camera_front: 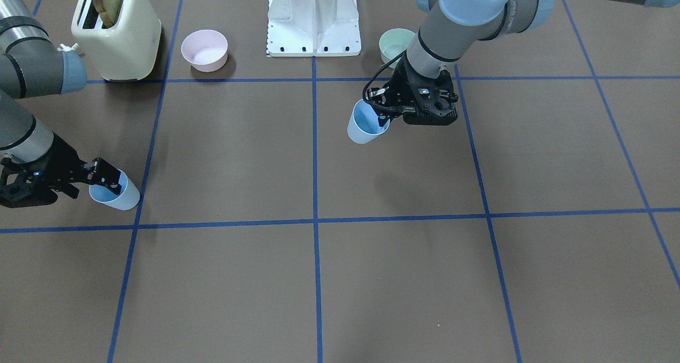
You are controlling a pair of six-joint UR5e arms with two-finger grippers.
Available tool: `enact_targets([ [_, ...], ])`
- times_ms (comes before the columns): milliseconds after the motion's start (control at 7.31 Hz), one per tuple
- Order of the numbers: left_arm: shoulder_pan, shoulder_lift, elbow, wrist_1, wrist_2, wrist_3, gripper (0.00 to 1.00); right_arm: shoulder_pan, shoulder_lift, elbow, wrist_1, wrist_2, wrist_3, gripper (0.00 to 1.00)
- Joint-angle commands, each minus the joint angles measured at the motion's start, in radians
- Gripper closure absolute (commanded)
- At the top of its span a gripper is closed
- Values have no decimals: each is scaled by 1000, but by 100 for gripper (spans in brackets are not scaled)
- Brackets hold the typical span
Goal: Stack blue cups with both arms
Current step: 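Carry the cup toward center with the left gripper while the right grasps its cup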
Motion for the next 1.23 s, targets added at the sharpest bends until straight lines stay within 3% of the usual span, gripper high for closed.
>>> enact_targets([
  [0,40,-28,17,0,44,-36,100,-1,-1,2,0,-1,-2,2],
  [137,65,-37,24,0,61,-50,100,-2,-1,2,0,-1,0,11],
  [274,68,-60,45,0,62,-59,100,-1,-3,2,0,-3,17,63],
  [410,77,-63,48,0,84,-62,100,-1,-1,2,0,-1,40,100],
  [821,123,-86,76,-3,134,-90,100,8,16,2,-3,20,32,100],
  [1094,157,-121,137,-17,167,-122,100,77,56,-1,-22,69,31,100],
])
